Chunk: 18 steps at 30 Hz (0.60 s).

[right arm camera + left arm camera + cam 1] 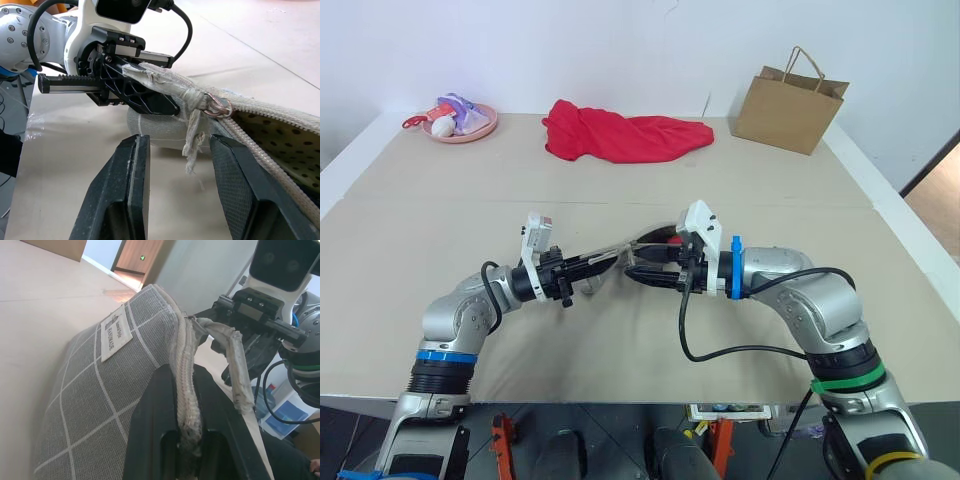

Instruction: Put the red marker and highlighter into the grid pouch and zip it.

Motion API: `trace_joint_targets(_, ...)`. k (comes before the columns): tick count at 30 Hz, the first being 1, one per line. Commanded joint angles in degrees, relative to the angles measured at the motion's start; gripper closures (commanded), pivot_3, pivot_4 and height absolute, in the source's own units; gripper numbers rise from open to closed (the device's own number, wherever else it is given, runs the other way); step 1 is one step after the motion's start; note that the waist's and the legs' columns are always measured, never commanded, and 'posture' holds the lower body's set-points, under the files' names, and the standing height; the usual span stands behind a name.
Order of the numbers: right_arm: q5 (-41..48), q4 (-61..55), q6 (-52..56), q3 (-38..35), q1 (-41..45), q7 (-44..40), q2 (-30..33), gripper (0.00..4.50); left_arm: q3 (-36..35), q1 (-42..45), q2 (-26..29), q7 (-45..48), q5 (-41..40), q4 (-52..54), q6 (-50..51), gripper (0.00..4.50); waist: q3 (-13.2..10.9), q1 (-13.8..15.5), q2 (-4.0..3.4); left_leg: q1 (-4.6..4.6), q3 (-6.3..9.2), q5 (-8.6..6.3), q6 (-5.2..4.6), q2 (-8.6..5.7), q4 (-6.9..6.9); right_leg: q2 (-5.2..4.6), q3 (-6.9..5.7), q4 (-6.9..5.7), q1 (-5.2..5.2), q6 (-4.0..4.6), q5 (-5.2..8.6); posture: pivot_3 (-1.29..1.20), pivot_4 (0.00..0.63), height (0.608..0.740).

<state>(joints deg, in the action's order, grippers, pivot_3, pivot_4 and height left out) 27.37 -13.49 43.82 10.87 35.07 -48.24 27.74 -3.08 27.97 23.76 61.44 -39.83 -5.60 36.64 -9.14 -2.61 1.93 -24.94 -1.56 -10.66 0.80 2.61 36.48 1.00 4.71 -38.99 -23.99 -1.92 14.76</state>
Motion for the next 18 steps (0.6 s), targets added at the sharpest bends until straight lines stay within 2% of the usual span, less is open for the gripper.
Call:
trace_joint_targets(1, 0.14, 0.01, -0.93, -1.05, 2.28, 0.62, -1.18, 2.4, -0.63, 0.17, 0.57, -0.04, 0.04, 2.1, -0.74, 4.5, 0.0, -0.01, 0.0, 0.0, 0.0, 0.0, 0.0, 0.0, 0.0, 0.0, 0.0, 0.0, -0.01, 0.0, 0.0, 0.0, 0.15, 0.74)
trace_joint_targets(6, -1.14, 2.06, -1.07, -0.26, 3.93, 1.83, -3.26, 2.4, -0.41, 0.13, 0.37, -0.26, 0.07, 2.22, -0.83, 4.5, 0.0, -0.01, 0.0, 0.0, 0.02, 0.0, 0.0, 0.02, 0.0, 0.02, -0.02, 0.0, 0.0, 0.01, 0.0, 0.0, 0.15, 0.74)
trace_joint_targets(8, -1.67, 2.98, -1.0, -0.34, 4.47, 2.5, -3.87, 2.95, -0.34, 0.11, 0.27, -0.34, 0.06, 2.3, -0.88, 4.5, 0.0, -0.01, 0.0, 0.0, 0.0, 0.0, 0.0, 0.01, 0.0, 0.02, -0.01, 0.0, -0.01, 0.01, 0.0, 0.0, 0.15, 0.74)
trace_joint_targets(10, -2.08, 3.74, -1.0, -0.68, 4.73, 2.79, -4.13, 3.7, -0.3, 0.06, 0.21, -0.4, 0.07, 2.35, -0.96, 4.5, 0.0, -0.01, 0.0, 0.0, 0.01, 0.0, 0.0, 0.01, 0.0, 0.01, -0.01, 0.0, -0.01, 0.01, 0.0, 0.0, 0.15, 0.74)
trace_joint_targets(11, -2.19, 3.94, -1.14, -0.78, 4.77, 2.69, -4.1, 4.27, -0.3, 0.01, 0.2, -0.42, 0.07, 2.36, -1.0, 4.5, 0.0, 0.0, 0.0, -0.01, 0.01, 0.0, 0.0, 0.0, 0.0, 0.0, -0.01, 0.0, -0.01, 0.01, 0.0, 0.0, 0.15, 0.74)
trace_joint_targets(12, -2.27, 4.04, -1.32, -0.91, 4.77, 2.56, -3.99, 4.48, -0.34, -0.14, 0.22, -0.44, 0.07, 2.42, -1.08, 4.5, 0.0, 0.0, 0.0, -0.01, 0.01, 0.0, 0.0, 0.0, 0.0, 0.0, -0.01, 0.0, -0.01, 0.01, 0.0, 0.0, 0.15, 0.74)
trace_joint_targets(18, -2.71, 3.89, -2.01, -0.89, 4.46, 1.54, -3.31, 4.48, -0.32, -0.29, 0.07, -0.75, 0.08, 2.42, -1.35, 4.5, 0.0, -0.01, 0.0, -0.01, 0.01, 0.0, 0.0, 0.01, -0.01, 0.01, -0.02, 0.0, -0.02, 0.01, 0.0, 0.0, 0.15, 0.74)
